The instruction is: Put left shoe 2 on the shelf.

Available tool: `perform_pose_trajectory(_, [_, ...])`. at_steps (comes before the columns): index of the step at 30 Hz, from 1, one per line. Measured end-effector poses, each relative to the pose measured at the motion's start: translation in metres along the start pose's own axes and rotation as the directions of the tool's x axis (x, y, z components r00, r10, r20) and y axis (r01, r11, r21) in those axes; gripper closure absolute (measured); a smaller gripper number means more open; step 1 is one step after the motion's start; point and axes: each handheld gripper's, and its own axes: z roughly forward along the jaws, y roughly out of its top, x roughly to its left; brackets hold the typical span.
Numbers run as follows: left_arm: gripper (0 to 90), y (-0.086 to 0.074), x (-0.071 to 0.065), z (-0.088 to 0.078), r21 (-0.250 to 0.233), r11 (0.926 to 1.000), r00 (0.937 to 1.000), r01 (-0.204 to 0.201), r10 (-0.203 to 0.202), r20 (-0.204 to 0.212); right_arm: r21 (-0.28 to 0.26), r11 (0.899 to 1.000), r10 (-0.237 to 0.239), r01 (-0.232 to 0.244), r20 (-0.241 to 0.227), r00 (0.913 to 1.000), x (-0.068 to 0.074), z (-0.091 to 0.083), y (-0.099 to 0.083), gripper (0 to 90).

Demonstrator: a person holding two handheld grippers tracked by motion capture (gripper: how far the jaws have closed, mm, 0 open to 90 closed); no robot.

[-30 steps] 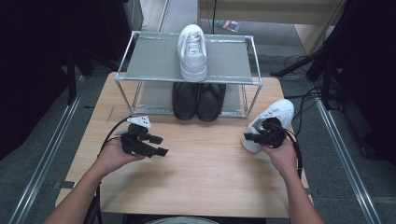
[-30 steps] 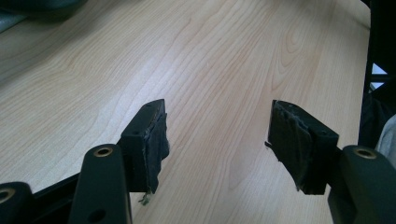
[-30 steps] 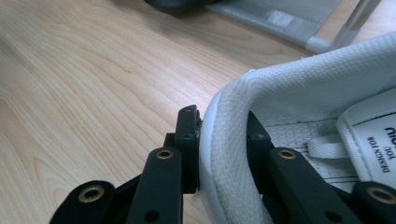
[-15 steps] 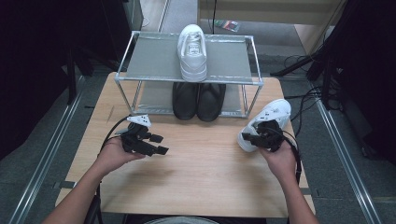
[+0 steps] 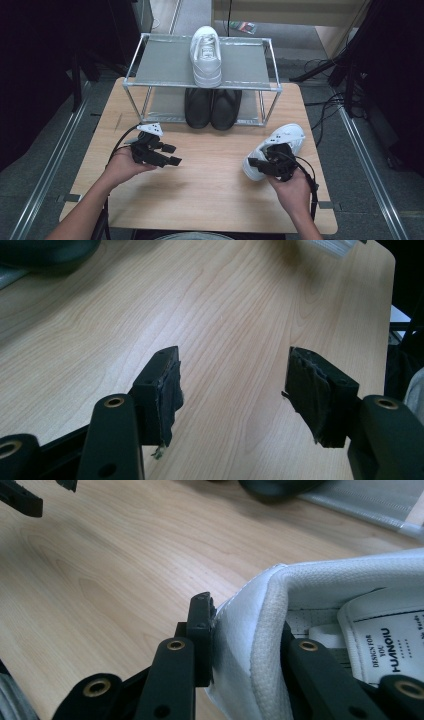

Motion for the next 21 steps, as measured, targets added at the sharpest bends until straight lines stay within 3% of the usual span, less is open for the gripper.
perform_pose_trajectory(7, [39.9, 0.000, 0.000, 0.002, 0.007, 1.0000, 1.0000, 0.000, 0.000, 0.004, 0.029, 0.999, -0.014, 0.014, -0.030, 0.9994, 0.026, 0.008, 0.001, 75.0])
perform_pose_trajectory(16, [39.9, 0.000, 0.000, 0.002, 0.007, 1.0000, 1.0000, -0.001, 0.001, 0.010, 0.078, 0.993, -0.079, 0.084, -0.059, 0.9951, 0.058, 0.030, -0.001, 75.1])
perform_pose_trajectory(21, [39.7, 0.000, -0.001, 0.003, 0.014, 0.9999, 0.9999, -0.009, 0.009, 0.011, 0.098, 0.989, -0.103, 0.111, -0.076, 0.9917, 0.066, 0.046, -0.006, 74.6])
